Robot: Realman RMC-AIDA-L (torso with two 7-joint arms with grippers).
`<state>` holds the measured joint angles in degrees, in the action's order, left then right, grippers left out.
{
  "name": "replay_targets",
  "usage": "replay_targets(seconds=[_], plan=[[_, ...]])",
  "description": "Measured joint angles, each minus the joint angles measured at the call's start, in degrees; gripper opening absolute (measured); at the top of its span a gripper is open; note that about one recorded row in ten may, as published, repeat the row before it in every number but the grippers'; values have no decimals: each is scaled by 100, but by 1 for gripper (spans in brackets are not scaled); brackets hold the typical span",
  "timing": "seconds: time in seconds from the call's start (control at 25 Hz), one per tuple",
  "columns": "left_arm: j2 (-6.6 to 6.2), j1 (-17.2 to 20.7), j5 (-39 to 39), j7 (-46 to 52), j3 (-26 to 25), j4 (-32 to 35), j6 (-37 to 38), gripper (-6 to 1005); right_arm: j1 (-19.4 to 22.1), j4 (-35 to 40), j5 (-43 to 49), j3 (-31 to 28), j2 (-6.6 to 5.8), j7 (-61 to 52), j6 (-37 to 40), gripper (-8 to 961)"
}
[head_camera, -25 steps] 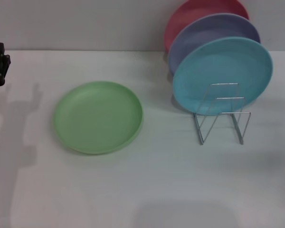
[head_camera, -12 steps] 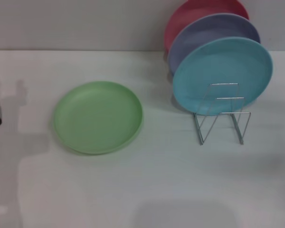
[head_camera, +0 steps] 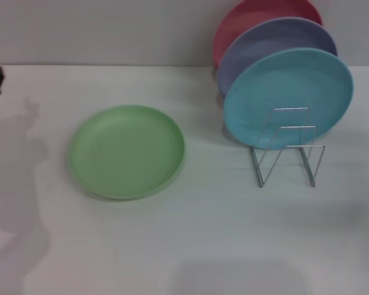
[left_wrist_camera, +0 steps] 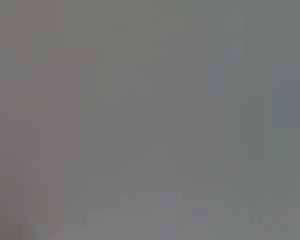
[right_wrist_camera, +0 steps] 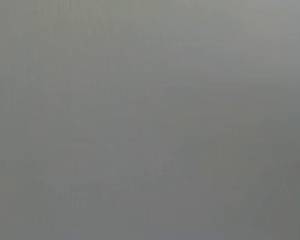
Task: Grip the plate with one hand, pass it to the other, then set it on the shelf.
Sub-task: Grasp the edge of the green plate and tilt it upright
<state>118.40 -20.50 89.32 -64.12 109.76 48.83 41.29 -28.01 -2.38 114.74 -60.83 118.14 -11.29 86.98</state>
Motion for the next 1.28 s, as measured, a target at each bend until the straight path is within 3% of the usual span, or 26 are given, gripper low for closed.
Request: replay_targets(seconds=[0.04,0.08,0.12,0.16,0.24,0.28,0.32,0.36,0.44,0.48,0.52,0.56,0.72,0.76,0.92,0.96,1.08,1.16,1.28], plan=[[0,0,0,0,0,0,0,814,0,0,1,3,1,0,9,516],[-4,109,133,-33,-432,382,-961,814,0,0,1,5,1,-1,11,517],[-17,207,234,-16,-1166,783,-2687,814,0,0,1,9,1,-1,13,517],[-21,211,249,-4,-1518,866,-3466,813,2,0,1,12,1,-1,13,517],[-24,198,255,16,-1956,927,-4344,813,6,2,1,16,1,-2,13,517],[-28,135,245,97,-2510,953,-5490,813,8,9,-2,19,1,-4,13,517],[-28,135,245,97,-2510,953,-5490,812,8,9,-2,19,1,-4,13,517],[-54,51,181,253,-2878,940,-6231,812,8,19,-4,19,1,-5,13,517],[-104,-57,1,526,-3251,920,-7006,811,8,22,-5,19,0,-5,13,517],[-104,-57,1,526,-3251,920,-7006,810,8,24,-5,19,0,-5,13,517],[-143,-122,-149,705,-3413,918,-7343,810,8,27,-5,19,0,-5,13,516],[-280,-319,-790,1417,-3682,953,-8160,809,7,32,-5,19,-1,-5,13,516],[-415,-590,-1600,2105,-3804,1011,-8865,807,10,35,-5,19,-2,-5,13,516],[-478,-912,-2559,2753,-3926,1058,-9631,807,11,36,-5,18,-2,-6,15,516],[-469,-1187,-3394,3228,-4066,1094,-10154,805,12,36,-4,18,-8,-5,51,517],[-383,-1425,-4329,3758,-4218,1235,-10631,804,13,36,-1,19,-12,-5,58,517],[-296,-1509,-4809,4023,-4259,1402,-10822,803,14,36,2,18,-17,-5,59,517],[-106,-1589,-5645,4466,-4269,1802,-11020,802,13,33,12,18,-25,-5,64,517],[-58,-1616,-6007,4727,-4227,1937,-11074,801,5,27,17,18,-27,-4,69,516]])
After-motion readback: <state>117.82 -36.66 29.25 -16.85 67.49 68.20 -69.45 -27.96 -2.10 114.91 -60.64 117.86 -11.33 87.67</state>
